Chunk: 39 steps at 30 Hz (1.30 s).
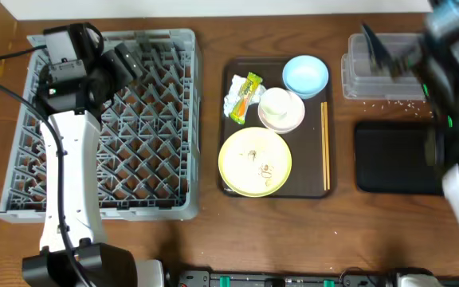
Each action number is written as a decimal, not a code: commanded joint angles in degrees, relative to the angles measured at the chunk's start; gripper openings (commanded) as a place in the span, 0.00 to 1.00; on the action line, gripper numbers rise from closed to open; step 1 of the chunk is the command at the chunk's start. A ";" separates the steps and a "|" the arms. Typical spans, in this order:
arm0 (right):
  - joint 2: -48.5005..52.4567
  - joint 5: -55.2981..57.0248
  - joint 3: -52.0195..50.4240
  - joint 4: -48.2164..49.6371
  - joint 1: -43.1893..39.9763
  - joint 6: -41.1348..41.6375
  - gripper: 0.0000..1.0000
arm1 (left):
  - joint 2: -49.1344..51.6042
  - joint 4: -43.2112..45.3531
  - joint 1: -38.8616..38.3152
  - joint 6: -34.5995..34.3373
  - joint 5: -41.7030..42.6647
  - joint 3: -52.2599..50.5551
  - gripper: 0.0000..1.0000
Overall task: Sort waste into correct bins and load items into the dishwasher
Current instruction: 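Reach the right gripper to the wrapper and tissue on the tray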
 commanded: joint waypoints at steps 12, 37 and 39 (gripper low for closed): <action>39.80 -4.92 47.04 -56.39 20.79 -15.56 0.99 | 0.13 0.02 0.15 -0.04 -0.09 0.20 0.89; 58.66 40.83 46.86 -48.30 39.82 32.28 0.80 | 0.13 0.02 0.15 -0.04 -0.09 0.20 0.89; 59.19 43.10 46.86 -49.18 39.85 32.26 0.75 | 0.13 0.02 0.15 -0.04 -0.09 0.20 0.89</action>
